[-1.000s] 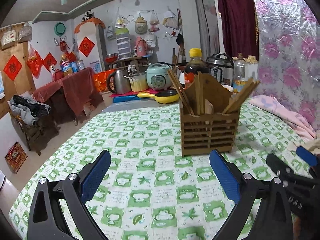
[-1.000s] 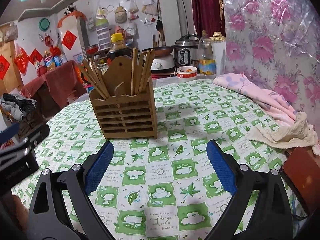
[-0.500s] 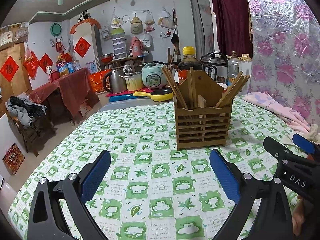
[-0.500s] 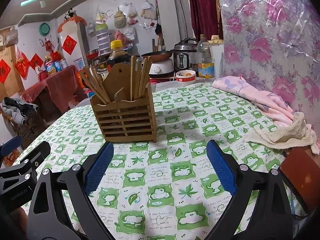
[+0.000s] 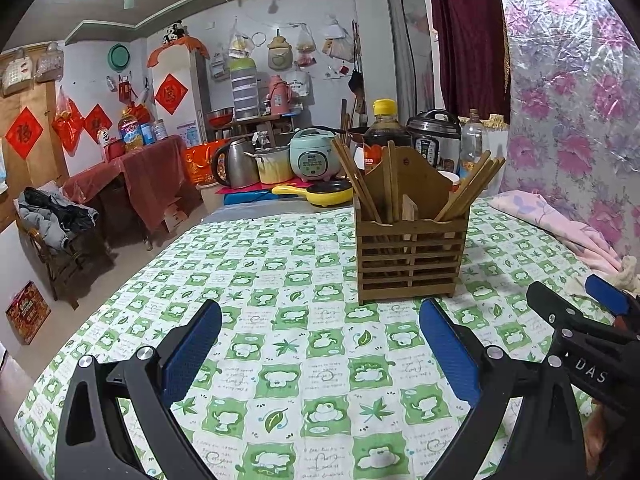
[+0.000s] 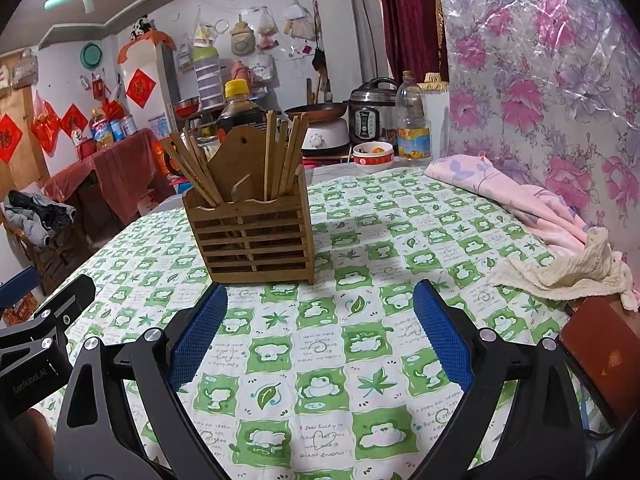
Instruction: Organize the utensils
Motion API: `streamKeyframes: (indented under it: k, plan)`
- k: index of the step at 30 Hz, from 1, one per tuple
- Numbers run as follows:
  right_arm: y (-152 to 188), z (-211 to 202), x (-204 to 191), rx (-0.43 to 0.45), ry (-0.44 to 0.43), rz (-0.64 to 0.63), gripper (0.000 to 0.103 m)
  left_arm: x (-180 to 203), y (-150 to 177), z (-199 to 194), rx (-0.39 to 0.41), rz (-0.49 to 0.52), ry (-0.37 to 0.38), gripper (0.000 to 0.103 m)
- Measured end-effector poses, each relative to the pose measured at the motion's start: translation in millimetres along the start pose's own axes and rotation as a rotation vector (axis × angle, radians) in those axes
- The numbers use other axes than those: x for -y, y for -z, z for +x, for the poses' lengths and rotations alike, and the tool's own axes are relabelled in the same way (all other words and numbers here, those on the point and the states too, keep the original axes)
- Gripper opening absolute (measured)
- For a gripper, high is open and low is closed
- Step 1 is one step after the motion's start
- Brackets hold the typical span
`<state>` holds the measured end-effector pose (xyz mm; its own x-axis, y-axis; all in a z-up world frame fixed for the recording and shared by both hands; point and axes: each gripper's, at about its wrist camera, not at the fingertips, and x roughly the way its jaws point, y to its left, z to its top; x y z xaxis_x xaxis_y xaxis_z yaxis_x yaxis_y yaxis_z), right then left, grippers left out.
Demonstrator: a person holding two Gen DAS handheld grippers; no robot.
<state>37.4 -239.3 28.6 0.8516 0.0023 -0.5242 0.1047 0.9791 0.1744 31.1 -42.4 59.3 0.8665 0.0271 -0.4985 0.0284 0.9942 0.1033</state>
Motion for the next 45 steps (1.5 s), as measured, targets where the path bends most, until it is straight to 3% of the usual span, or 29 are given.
streamKeyframes:
  k: [45]
  plan:
    - [-2.8,-3.7,-5.2,0.009,-0.003,-0.017,0.091,2.9,2.5,0.2,-0.017,-0.016,-0.045,0.097]
